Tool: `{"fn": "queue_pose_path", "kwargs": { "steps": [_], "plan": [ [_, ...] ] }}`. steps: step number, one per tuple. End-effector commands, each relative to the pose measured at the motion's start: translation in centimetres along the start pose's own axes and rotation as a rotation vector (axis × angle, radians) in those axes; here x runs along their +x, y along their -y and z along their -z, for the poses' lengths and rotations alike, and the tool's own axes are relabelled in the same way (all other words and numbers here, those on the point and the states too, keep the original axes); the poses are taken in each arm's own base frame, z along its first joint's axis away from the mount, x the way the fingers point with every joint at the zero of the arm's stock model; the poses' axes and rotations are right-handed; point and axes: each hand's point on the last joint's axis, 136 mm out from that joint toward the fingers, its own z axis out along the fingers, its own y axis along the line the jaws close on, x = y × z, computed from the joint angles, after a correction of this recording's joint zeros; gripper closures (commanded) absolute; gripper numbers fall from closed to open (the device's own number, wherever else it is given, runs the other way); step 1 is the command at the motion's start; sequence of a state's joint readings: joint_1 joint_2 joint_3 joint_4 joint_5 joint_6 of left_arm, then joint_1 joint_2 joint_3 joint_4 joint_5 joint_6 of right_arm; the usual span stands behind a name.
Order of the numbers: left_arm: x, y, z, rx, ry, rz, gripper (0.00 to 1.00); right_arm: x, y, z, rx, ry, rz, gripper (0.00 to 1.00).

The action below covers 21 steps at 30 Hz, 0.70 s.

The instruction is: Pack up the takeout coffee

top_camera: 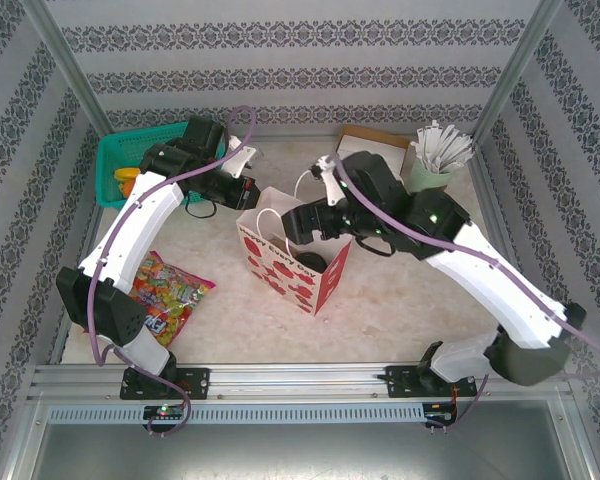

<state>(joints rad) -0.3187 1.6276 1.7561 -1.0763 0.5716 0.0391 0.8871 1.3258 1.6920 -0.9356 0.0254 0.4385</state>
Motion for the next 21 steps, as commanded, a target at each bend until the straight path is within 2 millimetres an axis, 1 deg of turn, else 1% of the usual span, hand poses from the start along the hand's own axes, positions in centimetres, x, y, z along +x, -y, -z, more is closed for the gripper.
{"fn": "queue_pose_path", "kwargs": {
  "steps": [1, 4, 6, 9, 11, 13, 15, 17, 19, 21],
  "plan": [
    [-0.3, -0.3, -0.1, -0.004, 0.009, 0.010, 1.00, -1.7, 0.4, 1.7, -0.010, 0.177, -0.115, 0.02],
    [-0.4, -0.3, -0.1, -0.005, 0.011, 0.013, 1.00, -0.5, 2.7, 2.7, 0.055, 0.239, -0.166, 0.02],
    [-0.5, -0.3, -0.1, -0.003, 0.014, 0.017, 1.00, 0.6, 3.9, 2.9, 0.081, 0.254, -0.199, 0.02],
    [-0.7, -0.2, -0.1, 0.001, 0.016, 0.020, 1.00, 3.4, 6.7, 2.5, 0.109, 0.220, -0.343, 0.02],
    [-0.7, -0.2, -0.1, -0.002, 0.013, 0.022, 1.00, 5.2, 8.1, 1.9, 0.089, 0.181, -0.454, 0.02],
    [-0.8, -0.2, -0.1, 0.001, 0.016, 0.024, 1.00, 7.2, 9.7, 1.6, 0.135, 0.144, -0.543, 0.02],
    [-0.9, -0.2, -0.1, 0.001, 0.017, 0.030, 1.00, 8.9, 10.9, 1.7, 0.198, 0.098, -0.619, 0.02],
    [-0.9, -0.3, -0.2, 0.000, 0.011, 0.040, 1.00, 9.8, 11.1, 1.7, 0.218, 0.071, -0.690, 0.04],
    [-0.8, -0.5, -0.4, -0.003, 0.004, 0.052, 1.00, 10.1, 10.4, 0.9, 0.183, 0.054, -0.747, 0.06],
    [-0.8, -0.6, -0.6, -0.006, 0.001, 0.063, 1.00, 10.3, 9.5, -0.3, 0.143, 0.018, -0.762, 0.09]
  ]
}}
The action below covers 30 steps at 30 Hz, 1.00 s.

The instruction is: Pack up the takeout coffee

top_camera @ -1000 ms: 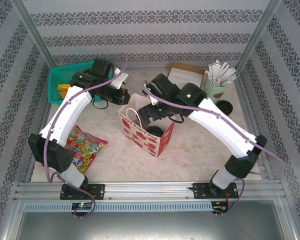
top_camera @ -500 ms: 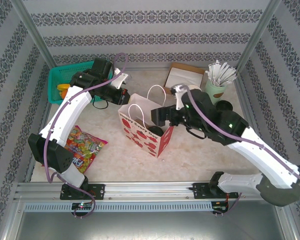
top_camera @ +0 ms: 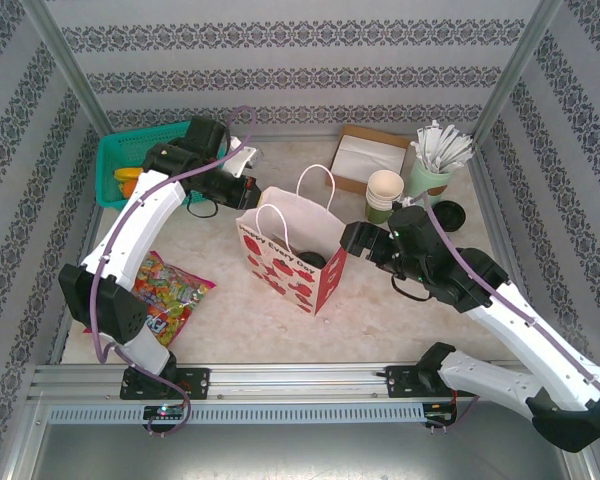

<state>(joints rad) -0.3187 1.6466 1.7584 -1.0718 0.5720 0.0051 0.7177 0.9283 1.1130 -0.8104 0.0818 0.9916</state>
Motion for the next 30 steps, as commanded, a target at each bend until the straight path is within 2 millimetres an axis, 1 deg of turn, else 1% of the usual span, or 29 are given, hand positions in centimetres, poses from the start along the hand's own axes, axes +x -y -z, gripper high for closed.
{"fn": "queue_pose_path", "kwargs": {
  "steps": [1, 2, 4, 5, 6, 9, 13, 15, 19, 23, 24, 27, 30],
  "plan": [
    [-0.7, -0.3, -0.1, -0.006, 0.007, 0.031, 1.00, 2.0, -0.4, -1.3, -0.004, -0.103, -0.096, 0.12],
    [-0.6, -0.3, -0.1, -0.006, 0.006, 0.035, 1.00, 2.3, -0.5, -1.6, 0.012, -0.127, -0.084, 0.14],
    [-0.6, -0.3, -0.1, -0.005, 0.007, 0.043, 1.00, 2.7, -1.3, -2.1, 0.013, -0.157, -0.037, 0.20],
    [-0.6, -0.3, 0.0, -0.006, 0.010, 0.045, 1.00, 2.6, -1.7, -2.3, 0.011, -0.159, -0.023, 0.22],
    [-0.6, -0.3, 0.0, -0.010, 0.012, 0.049, 1.00, 2.6, -2.1, -2.7, 0.013, -0.163, -0.011, 0.23],
    [-0.7, -0.4, 0.5, -0.031, 0.022, 0.069, 1.00, 2.5, -2.7, -3.6, 0.031, -0.185, 0.018, 0.34],
    [-0.4, -0.6, 1.1, -0.061, 0.027, 0.139, 1.00, 2.1, -4.6, -4.3, 0.014, -0.221, 0.096, 0.44],
    [-0.1, -0.7, 1.6, -0.082, 0.035, 0.178, 1.00, 1.4, -4.9, -4.3, 0.030, -0.220, 0.142, 0.49],
    [0.4, -0.8, 3.0, -0.123, 0.091, 0.247, 1.00, -0.4, -5.4, -4.9, 0.035, -0.223, 0.201, 0.62],
    [0.3, 0.1, 4.0, -0.086, 0.158, 0.304, 0.94, -1.7, -5.8, -5.7, 0.034, -0.240, 0.251, 0.69],
    [0.3, 0.3, 4.1, -0.078, 0.170, 0.319, 0.94, -2.1, -5.8, -6.0, 0.038, -0.245, 0.266, 0.73],
    [0.4, 0.6, 4.1, -0.050, 0.188, 0.355, 0.93, -2.9, -6.0, -6.7, 0.053, -0.260, 0.309, 0.80],
    [0.8, 0.1, 3.7, -0.068, 0.188, 0.389, 0.93, -3.6, -6.4, -7.4, 0.058, -0.267, 0.347, 0.82]
  ]
}}
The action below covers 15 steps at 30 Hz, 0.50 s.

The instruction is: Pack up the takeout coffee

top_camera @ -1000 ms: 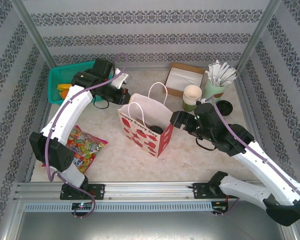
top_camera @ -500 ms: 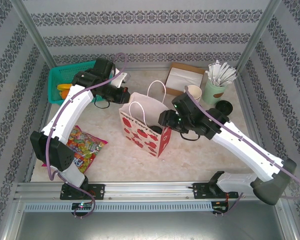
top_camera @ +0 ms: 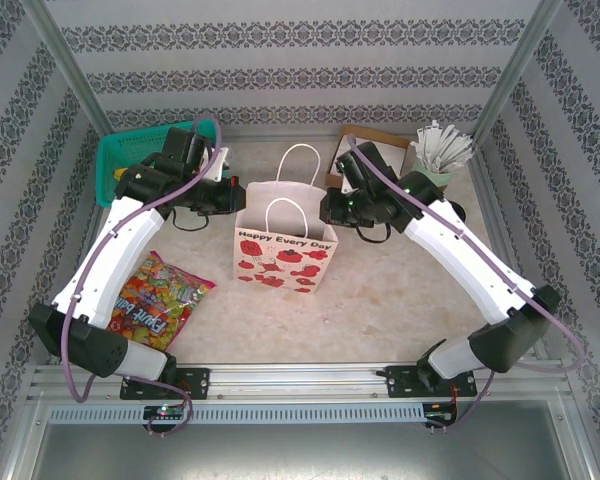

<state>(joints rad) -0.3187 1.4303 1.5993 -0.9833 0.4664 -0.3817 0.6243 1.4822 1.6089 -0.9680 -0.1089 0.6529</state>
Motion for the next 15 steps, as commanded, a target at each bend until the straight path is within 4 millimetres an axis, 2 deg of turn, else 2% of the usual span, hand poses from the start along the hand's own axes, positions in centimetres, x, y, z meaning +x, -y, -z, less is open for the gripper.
{"fn": "queue_pose_path", "kwargs": {
  "steps": [1, 4, 7, 11, 15],
  "plan": [
    [-0.5, -0.4, -0.4, -0.002, 0.034, 0.079, 0.93, -0.6, -0.5, 0.1, -0.006, -0.022, 0.092, 0.82],
    [-0.4, -1.2, -0.7, -0.031, 0.048, 0.098, 0.93, -1.6, -0.5, -0.3, 0.014, -0.008, 0.108, 0.83],
    [-0.4, -1.8, -0.9, -0.054, 0.058, 0.105, 0.91, -2.2, 0.3, -0.4, 0.075, 0.004, 0.108, 0.83],
    [-0.6, -2.7, -1.7, -0.093, 0.039, 0.115, 0.91, -2.1, 1.0, -0.6, 0.104, 0.004, 0.089, 0.82],
    [-0.8, -2.6, -2.1, -0.088, 0.020, 0.120, 0.94, -1.9, 1.6, -0.5, 0.124, 0.011, 0.084, 0.79]
  ]
}}
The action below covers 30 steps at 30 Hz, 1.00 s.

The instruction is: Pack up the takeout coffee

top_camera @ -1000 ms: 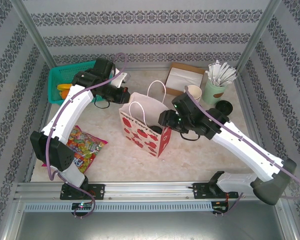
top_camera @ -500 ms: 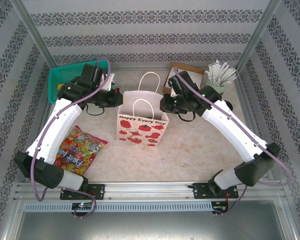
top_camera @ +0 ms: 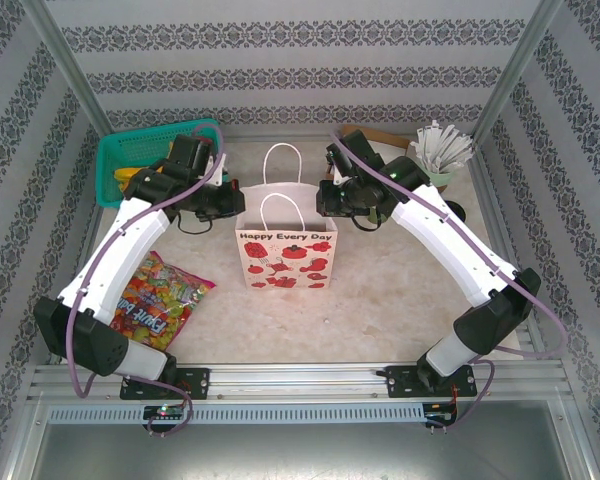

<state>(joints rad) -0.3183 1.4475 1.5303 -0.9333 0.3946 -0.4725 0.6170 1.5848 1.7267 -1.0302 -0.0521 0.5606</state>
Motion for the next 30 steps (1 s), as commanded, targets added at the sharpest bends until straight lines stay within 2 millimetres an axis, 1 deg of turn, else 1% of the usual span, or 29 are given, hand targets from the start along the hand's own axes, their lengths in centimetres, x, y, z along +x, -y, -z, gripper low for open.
{"fn": "queue_pose_path", "kwargs": {
  "steps": [1, 4, 5, 7, 8, 9, 11, 12, 14, 15, 16, 17, 18, 20, 25, 27, 30],
  "plan": [
    [-1.1, 0.0, 0.0, -0.003, 0.021, 0.021, 0.94, -0.1, 1.4, 0.6, 0.052, 0.017, 0.002, 0.79],
    [-1.0, -0.1, 0.3, -0.006, 0.031, 0.034, 0.90, -0.5, 1.4, 1.1, 0.043, 0.033, 0.000, 0.73],
    [-0.9, 0.0, 0.5, -0.004, 0.034, 0.037, 0.86, -0.8, 1.4, 1.5, 0.040, 0.046, 0.001, 0.69],
    [-0.7, 0.0, 0.8, -0.001, 0.033, 0.038, 0.71, -1.2, 1.2, 2.0, 0.033, 0.073, 0.016, 0.61],
    [-0.6, 0.2, 1.1, 0.009, 0.033, 0.032, 0.66, -1.6, 1.2, 2.5, 0.032, 0.097, 0.021, 0.51],
    [-0.6, 0.3, 1.3, 0.017, 0.035, 0.026, 0.62, -1.9, 1.2, 2.8, 0.027, 0.121, 0.030, 0.46],
    [-0.6, 0.3, 2.0, 0.014, 0.051, 0.016, 0.53, -3.0, 1.6, 3.8, 0.027, 0.193, 0.045, 0.31],
    [-0.7, 0.1, 2.4, 0.001, 0.065, 0.010, 0.50, -3.3, 1.8, 4.0, 0.030, 0.214, 0.050, 0.28],
    [-0.7, -0.5, 3.3, -0.028, 0.094, -0.001, 0.43, -4.5, 2.9, 4.9, 0.036, 0.267, 0.046, 0.19],
    [-0.7, -0.7, 3.6, -0.037, 0.107, -0.009, 0.40, -5.0, 3.5, 5.2, 0.042, 0.285, 0.040, 0.17],
    [-0.8, -0.9, 4.2, -0.049, 0.127, -0.017, 0.37, -5.5, 4.5, 5.5, 0.058, 0.305, 0.033, 0.13],
    [-0.9, -1.1, 4.7, -0.057, 0.147, -0.028, 0.34, -6.1, 5.8, 5.8, 0.090, 0.329, 0.019, 0.04],
    [-1.1, -1.2, 5.2, -0.069, 0.170, -0.039, 0.31, -6.5, 7.1, 6.0, 0.124, 0.348, 0.009, 0.02],
    [-1.5, -1.6, 6.3, -0.095, 0.227, -0.060, 0.24, -7.4, 10.0, 6.1, 0.187, 0.376, -0.020, 0.02],
    [-2.8, -2.6, 8.8, -0.146, 0.404, -0.035, 0.06, -8.5, 16.4, 6.0, 0.266, 0.350, -0.109, 0.03],
    [-3.3, -3.1, 9.4, -0.154, 0.475, -0.001, 0.00, -8.8, 17.9, 6.1, 0.255, 0.327, -0.112, 0.04],
    [-4.0, -3.1, 9.9, -0.130, 0.556, 0.027, 0.00, -9.3, 20.2, 6.6, 0.289, 0.317, -0.108, 0.06]
  ]
}}
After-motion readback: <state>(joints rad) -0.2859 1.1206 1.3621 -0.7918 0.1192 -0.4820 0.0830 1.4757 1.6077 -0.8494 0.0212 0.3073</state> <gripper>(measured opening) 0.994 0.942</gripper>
